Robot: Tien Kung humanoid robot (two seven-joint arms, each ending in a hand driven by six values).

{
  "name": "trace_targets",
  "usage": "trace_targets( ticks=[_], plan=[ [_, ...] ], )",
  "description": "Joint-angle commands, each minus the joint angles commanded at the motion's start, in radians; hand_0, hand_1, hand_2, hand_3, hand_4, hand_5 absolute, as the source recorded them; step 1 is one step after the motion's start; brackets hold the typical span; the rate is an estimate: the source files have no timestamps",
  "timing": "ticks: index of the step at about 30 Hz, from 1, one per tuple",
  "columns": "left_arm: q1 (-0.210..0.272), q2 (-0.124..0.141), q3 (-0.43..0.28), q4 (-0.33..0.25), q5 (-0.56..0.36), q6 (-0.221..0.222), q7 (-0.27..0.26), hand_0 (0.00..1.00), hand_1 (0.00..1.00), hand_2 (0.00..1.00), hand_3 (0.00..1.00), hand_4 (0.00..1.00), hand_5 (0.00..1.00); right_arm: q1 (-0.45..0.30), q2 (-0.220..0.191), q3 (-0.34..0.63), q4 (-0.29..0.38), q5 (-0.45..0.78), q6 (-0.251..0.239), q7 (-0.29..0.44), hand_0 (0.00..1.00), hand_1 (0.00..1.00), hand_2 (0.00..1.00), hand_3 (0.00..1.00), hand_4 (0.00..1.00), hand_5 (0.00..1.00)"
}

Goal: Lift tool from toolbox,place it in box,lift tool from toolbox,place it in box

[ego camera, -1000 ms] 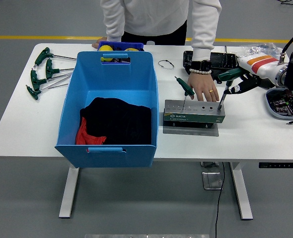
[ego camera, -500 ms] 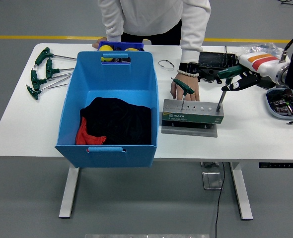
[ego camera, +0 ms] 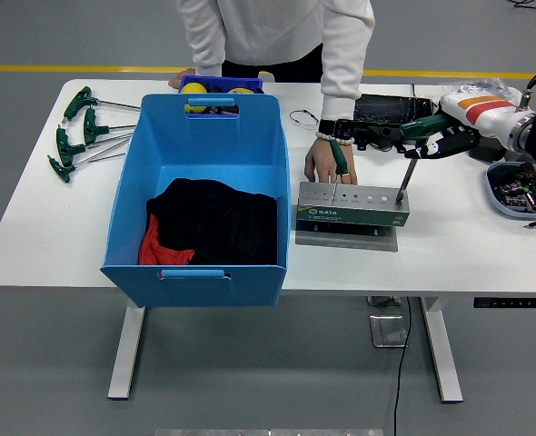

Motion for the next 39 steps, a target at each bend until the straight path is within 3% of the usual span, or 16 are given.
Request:
trace_targets(
  ticks=[3,4,9,10,16,39],
  plan=[
    [0.001,0.000,-0.003,0.000,0.003,0.000,0.001,0.508,0.499,0.524,0.687,0.722,0.671,-0.003,-0.008,0.013,0.019,0.007,0.002,-0.009,0.029,0.002,0.002,0.002,0.916,0.732],
    [0.001,0.000,-0.004,0.000,0.004,0.000,0.001,0.506,0.497,0.521,0.687,0.723,0.672,-0.004,-0.011,0.016,0.024,0.009,0.003,-0.010,0.029,0.002,0.002,0.002,0.807,0.664],
    [0.004,-0.001,-0.013,0.000,0.013,0.000,0.002,0.506,0.497,0.521,0.687,0.723,0.672,-0.010,-0.028,0.038,0.063,0.008,0.009,-0.022,0.029,0.002,0.002,0.002,0.807,0.664],
    [0.004,-0.001,-0.014,0.000,0.014,0.000,0.002,0.506,0.499,0.520,0.687,0.722,0.671,-0.011,-0.031,0.042,0.070,0.007,0.010,-0.023,0.028,0.002,0.002,0.003,0.756,0.637],
    [0.004,0.000,-0.026,0.000,0.025,0.001,0.003,0.505,0.497,0.517,0.685,0.722,0.671,-0.018,-0.059,0.078,0.129,0.006,0.017,-0.036,0.028,0.002,0.002,0.009,0.725,0.608],
    [0.014,-0.002,-0.069,0.000,0.066,0.003,0.012,0.505,0.498,0.516,0.685,0.722,0.672,-0.020,-0.132,0.201,0.284,-0.003,0.065,-0.057,0.028,0.002,0.002,0.011,0.717,0.605]
  ],
)
